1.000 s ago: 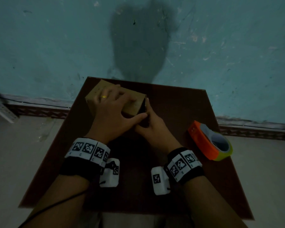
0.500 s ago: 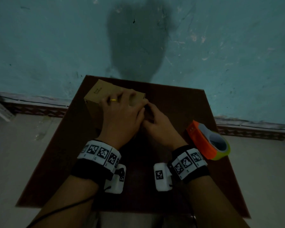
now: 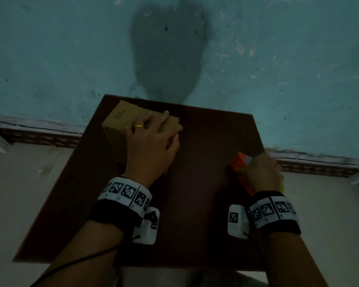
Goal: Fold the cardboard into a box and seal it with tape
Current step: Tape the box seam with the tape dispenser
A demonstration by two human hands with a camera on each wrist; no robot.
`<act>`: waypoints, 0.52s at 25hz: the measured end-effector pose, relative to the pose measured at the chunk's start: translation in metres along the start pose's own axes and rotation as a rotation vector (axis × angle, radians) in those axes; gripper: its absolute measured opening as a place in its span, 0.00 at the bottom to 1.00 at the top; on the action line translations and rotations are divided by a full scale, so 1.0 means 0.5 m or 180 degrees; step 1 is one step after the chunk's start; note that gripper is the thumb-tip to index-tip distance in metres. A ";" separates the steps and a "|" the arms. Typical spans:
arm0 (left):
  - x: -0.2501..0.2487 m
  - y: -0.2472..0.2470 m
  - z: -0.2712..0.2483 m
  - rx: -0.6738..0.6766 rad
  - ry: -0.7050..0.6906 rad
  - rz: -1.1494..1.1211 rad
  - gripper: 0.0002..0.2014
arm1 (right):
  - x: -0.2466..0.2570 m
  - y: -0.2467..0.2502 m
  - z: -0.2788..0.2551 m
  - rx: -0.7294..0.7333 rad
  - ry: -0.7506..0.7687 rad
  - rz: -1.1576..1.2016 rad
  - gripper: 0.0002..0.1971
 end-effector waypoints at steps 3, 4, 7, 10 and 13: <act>0.000 -0.001 0.001 -0.0045 0.0035 -0.0031 0.18 | -0.033 -0.008 0.019 -0.0094 -0.0230 -0.0144 0.50; -0.001 -0.002 0.000 -0.0050 0.0029 -0.0027 0.18 | -0.039 -0.008 0.020 -0.0085 -0.0305 -0.0169 0.47; 0.000 0.000 -0.001 -0.0111 0.0006 -0.0014 0.18 | -0.048 -0.030 0.026 0.0097 -0.0335 -0.0178 0.33; 0.000 0.001 -0.002 -0.0172 -0.0036 0.0108 0.17 | -0.021 -0.028 0.026 0.0133 -0.0057 0.0066 0.29; 0.001 0.001 -0.003 -0.0231 -0.0047 0.0130 0.17 | 0.035 0.016 0.006 0.0376 0.0382 0.1238 0.23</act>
Point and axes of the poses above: each hand's wrist, its own z-axis towards the middle knuckle, its own y-axis out of the back of the hand, x = y × z, the point moved 8 cm from there along z, towards the middle knuckle, and after that the axes turned 13 degrees about -y, right-handed, at the moved point
